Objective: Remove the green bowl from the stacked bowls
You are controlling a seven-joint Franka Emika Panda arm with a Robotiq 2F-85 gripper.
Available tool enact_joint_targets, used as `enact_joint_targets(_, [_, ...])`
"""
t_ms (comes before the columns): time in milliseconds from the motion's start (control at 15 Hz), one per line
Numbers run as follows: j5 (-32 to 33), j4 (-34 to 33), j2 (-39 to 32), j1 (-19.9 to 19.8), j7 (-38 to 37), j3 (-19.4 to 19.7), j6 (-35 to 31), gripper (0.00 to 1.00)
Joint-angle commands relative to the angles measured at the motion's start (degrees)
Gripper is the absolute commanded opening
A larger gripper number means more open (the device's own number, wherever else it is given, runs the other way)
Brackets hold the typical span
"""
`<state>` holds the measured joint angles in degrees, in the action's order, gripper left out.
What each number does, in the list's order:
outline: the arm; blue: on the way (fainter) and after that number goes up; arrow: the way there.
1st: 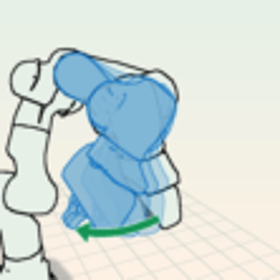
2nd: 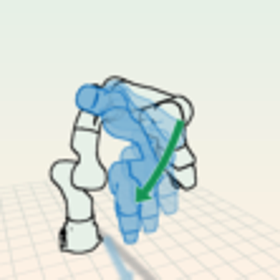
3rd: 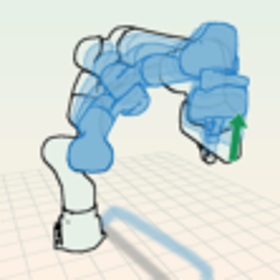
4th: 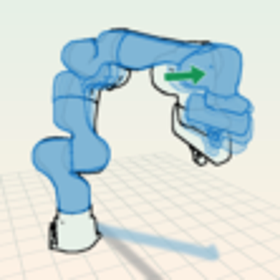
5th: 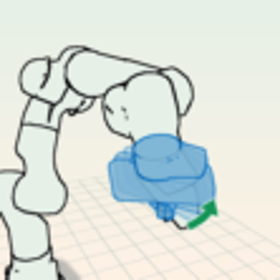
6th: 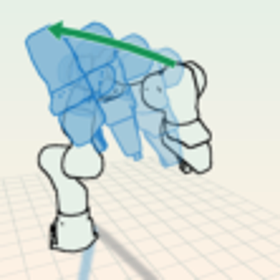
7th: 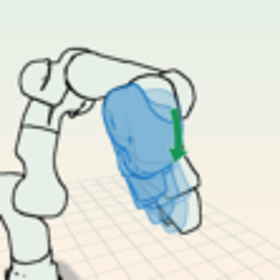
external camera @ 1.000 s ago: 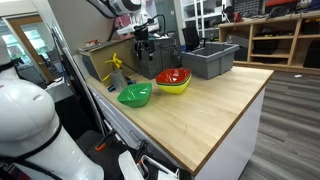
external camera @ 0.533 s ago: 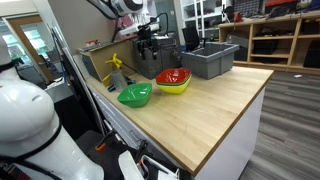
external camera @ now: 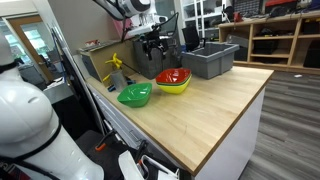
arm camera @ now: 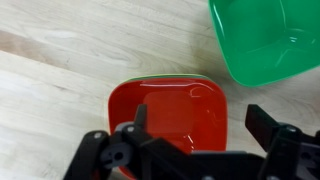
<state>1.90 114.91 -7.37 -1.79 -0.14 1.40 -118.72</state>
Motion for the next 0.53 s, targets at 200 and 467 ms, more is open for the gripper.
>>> enact_joint_targets(200, [-2.2, -0.8, 6.9, -3.7, 16.3, 2.4, 10.3, 1.00])
enact_joint_targets(467, [-3.3, 1.2, 14.8, -4.1, 20.3, 3.8, 17.6, 1.00])
